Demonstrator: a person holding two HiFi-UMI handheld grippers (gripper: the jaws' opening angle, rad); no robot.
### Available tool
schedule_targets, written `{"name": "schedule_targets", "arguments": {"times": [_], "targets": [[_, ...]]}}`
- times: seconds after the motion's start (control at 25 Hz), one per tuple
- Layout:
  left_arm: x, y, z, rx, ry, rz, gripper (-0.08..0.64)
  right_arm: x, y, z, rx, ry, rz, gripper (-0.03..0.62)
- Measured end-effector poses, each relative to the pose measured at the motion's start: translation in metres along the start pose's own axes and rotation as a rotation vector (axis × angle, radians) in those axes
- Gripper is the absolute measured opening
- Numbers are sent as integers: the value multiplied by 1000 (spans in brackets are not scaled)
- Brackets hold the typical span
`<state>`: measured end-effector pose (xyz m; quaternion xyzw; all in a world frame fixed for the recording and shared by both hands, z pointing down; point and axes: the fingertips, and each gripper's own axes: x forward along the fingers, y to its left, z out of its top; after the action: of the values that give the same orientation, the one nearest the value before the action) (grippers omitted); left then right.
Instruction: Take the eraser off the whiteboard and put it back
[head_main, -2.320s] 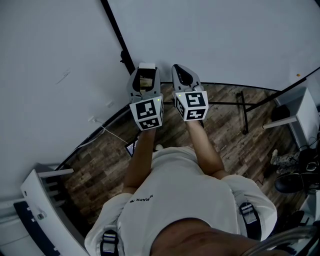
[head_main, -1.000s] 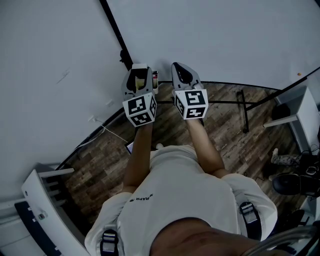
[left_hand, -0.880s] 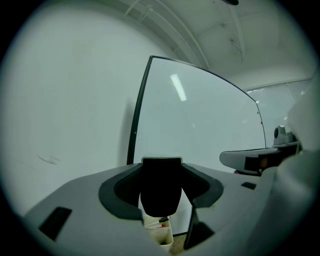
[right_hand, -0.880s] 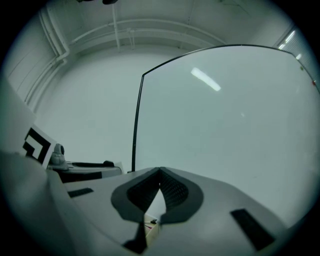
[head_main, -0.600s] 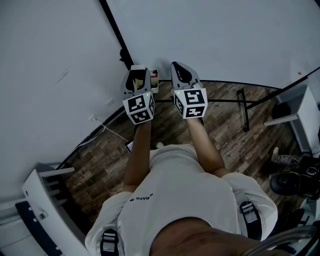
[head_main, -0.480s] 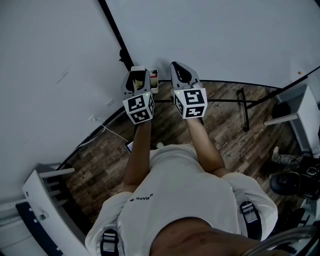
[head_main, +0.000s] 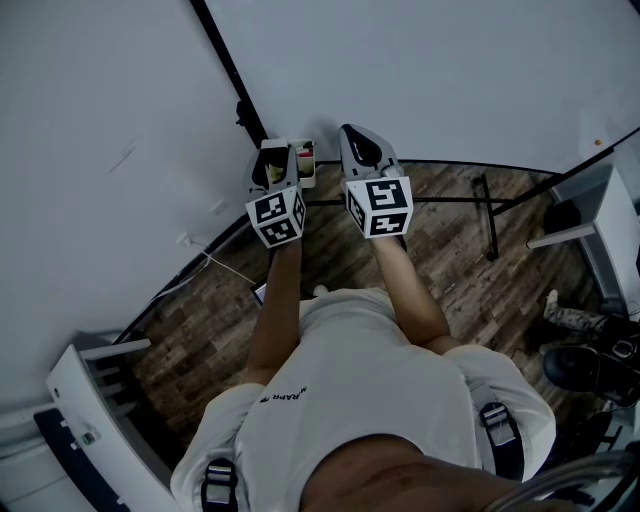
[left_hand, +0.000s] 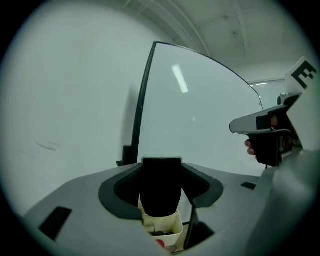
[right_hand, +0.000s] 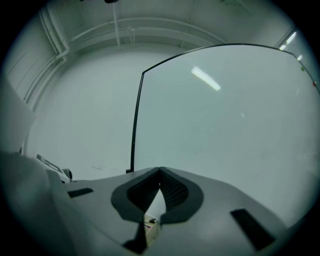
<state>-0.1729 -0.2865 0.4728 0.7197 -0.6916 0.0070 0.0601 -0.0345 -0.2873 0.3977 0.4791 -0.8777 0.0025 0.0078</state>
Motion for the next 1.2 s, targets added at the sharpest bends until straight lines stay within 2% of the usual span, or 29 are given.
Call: {"name": "schedule_targets", "arguments": {"times": [0.36, 1.2], "targets": [[5, 8, -22, -17, 12, 8, 232, 1, -1, -1, -2, 7, -1, 12], [22, 20, -73, 9, 66, 40, 232, 2, -15, -3, -15, 17, -25, 12]]}}
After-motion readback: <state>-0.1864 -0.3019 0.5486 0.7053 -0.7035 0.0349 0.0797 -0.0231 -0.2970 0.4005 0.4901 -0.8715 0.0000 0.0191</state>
